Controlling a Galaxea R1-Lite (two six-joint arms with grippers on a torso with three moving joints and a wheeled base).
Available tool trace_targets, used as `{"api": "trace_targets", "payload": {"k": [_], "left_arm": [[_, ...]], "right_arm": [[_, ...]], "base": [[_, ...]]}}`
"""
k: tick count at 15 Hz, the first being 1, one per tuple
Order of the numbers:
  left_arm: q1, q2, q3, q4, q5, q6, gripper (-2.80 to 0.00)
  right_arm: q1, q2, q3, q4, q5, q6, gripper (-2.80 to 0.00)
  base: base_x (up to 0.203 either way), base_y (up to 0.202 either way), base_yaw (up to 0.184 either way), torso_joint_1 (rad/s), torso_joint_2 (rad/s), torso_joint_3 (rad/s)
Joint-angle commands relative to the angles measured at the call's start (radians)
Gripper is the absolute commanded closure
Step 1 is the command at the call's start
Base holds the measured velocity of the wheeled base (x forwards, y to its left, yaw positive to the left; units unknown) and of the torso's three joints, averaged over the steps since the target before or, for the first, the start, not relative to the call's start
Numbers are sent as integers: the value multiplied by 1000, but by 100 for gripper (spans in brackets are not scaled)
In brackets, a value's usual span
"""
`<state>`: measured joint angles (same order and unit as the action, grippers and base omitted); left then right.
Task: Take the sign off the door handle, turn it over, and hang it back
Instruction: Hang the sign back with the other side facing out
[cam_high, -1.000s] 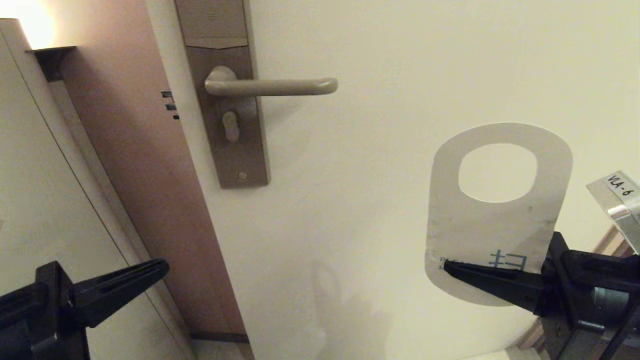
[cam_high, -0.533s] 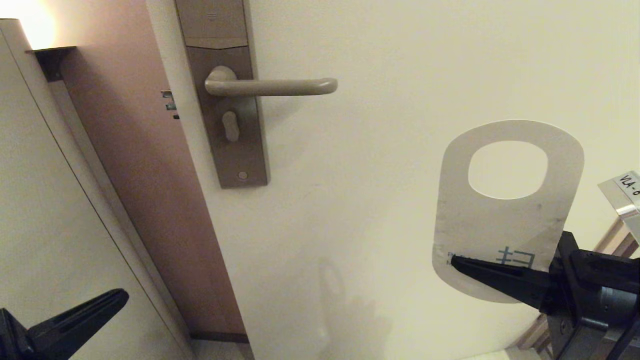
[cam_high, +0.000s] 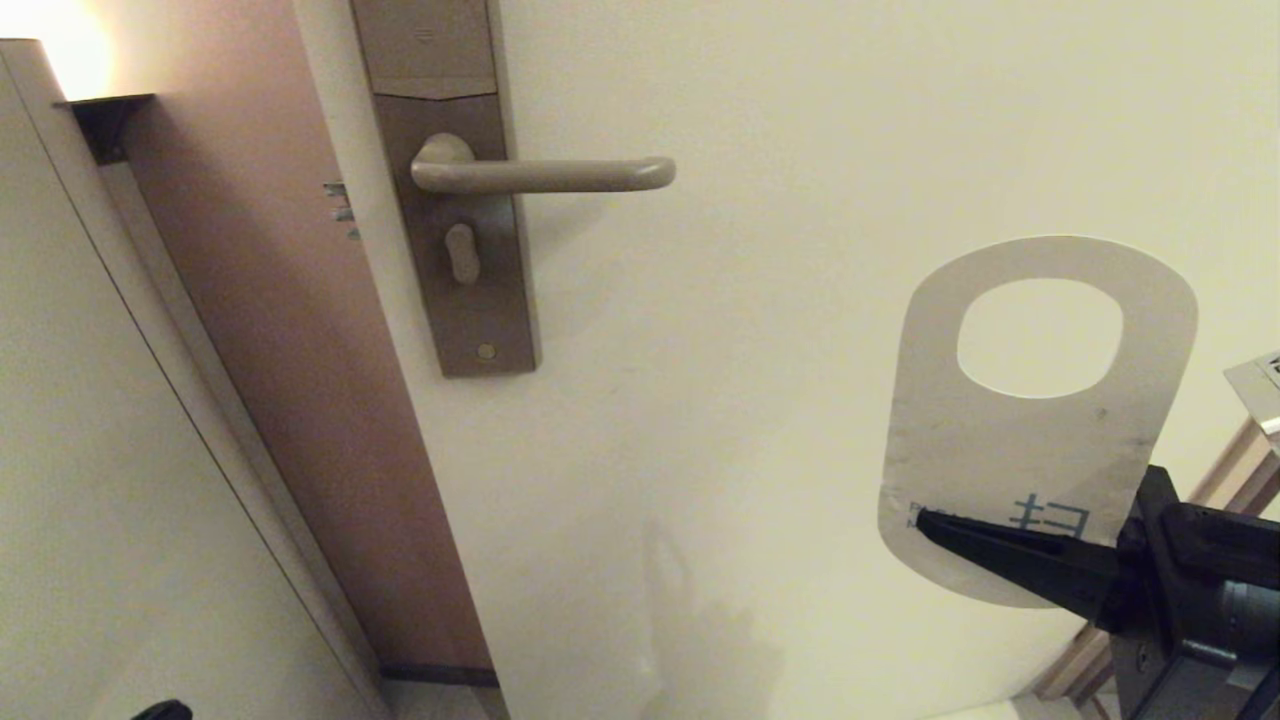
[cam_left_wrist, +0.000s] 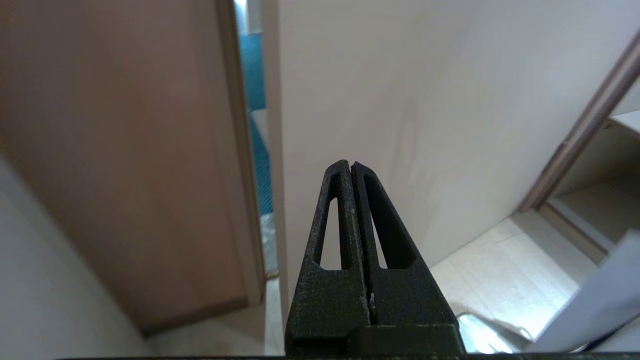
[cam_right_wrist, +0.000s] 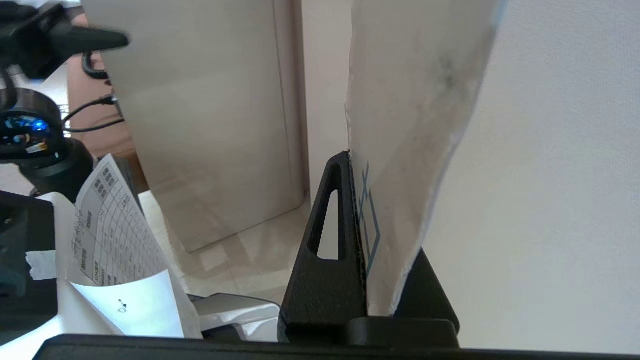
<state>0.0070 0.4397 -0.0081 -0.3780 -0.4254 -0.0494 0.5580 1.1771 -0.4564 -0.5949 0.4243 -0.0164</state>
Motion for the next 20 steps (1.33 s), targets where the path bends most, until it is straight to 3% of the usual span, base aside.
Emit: {"api": "trace_targets", "payload": {"k": [1,3,6,12,15,20], "left_arm": [[2,-169,-8,103,20,0,0],[4,-249,-8,193,89,7,0],[2,-270,7,228,254,30,0],[-2,-440,-28,414,409,49,0],[-2,-440,0,398,407,183,0],[-2,-440,3,393,388,157,0]], "right_arm": [[0,-12,7,-3,1,0,0],[0,-30,21,-3,1,0,0],[0,-37,27,-3,-16,1,0],[0,-33,35,-3,-18,1,0],[0,-39,42,-3,-18,1,0],[0,-39,53,-5,-19,1,0]], "base": [[0,0,0,0,0,0],[0,0,0,0,0,0],[0,0,0,0,0,0],[0,0,0,0,0,0],[0,0,0,0,0,0],[0,0,0,0,0,0]]}}
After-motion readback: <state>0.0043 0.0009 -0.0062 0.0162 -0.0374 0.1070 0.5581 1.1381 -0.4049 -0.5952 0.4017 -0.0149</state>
